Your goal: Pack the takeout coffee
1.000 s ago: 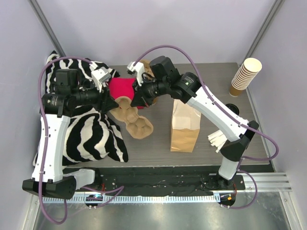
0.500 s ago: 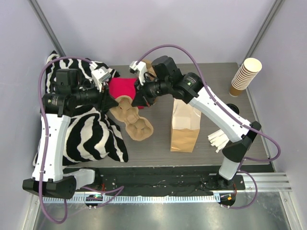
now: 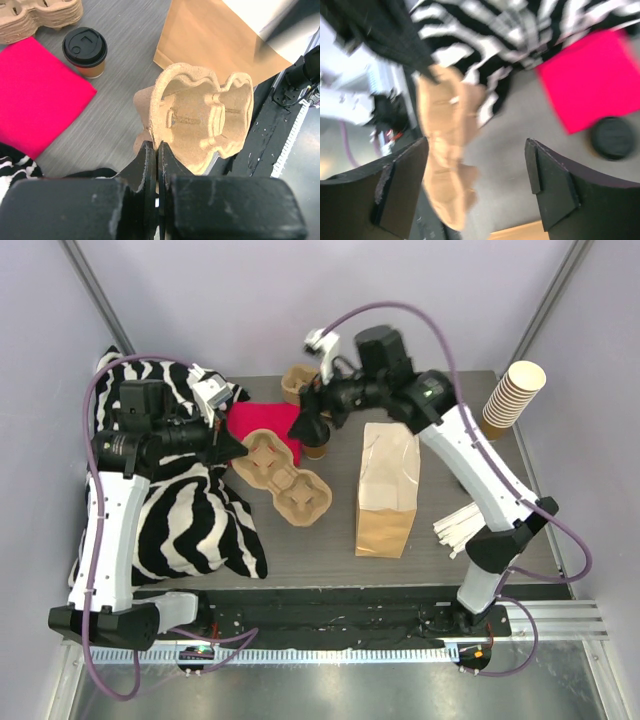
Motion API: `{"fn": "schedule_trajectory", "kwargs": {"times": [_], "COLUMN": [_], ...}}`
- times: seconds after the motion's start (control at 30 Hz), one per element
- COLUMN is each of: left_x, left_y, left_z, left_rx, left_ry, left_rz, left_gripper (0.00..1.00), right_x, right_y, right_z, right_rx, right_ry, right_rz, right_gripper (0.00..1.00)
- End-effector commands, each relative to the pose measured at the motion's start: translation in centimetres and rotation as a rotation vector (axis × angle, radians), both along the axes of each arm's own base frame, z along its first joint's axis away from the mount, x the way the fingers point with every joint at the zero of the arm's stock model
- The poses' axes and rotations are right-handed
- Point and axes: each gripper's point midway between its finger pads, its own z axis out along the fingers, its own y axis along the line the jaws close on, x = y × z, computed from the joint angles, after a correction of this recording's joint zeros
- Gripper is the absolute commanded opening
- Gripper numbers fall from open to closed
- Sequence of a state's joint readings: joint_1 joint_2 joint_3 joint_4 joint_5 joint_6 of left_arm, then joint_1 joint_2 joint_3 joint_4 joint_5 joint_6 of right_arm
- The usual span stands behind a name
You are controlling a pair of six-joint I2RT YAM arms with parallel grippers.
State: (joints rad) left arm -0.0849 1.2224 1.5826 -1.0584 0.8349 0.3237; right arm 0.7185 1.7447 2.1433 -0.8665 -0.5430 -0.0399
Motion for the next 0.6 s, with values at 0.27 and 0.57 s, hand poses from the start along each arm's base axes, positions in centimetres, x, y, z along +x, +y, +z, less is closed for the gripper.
{"fn": "schedule_trajectory", "kwargs": {"times": [0.27, 0.57], "left_x": [0.0, -0.2], "left_y": [-0.4, -0.4], "left_z": [1.6, 1.4], "left_rx": [-0.005, -0.004], "left_ry": [-0.088, -0.083], "left_rz": [-0.068, -0.071], "left_gripper": [0.0, 0.0], "right_x": [8.0, 8.6], "right_y": [-18.8, -21.3], "right_z": [4.9, -4.9], "right_rx": [-0.136, -0.395], "right_ry": [-0.328, -0.189], "right_rz": [-0.314, -0.179], "right_gripper": [0.92, 0.82]}}
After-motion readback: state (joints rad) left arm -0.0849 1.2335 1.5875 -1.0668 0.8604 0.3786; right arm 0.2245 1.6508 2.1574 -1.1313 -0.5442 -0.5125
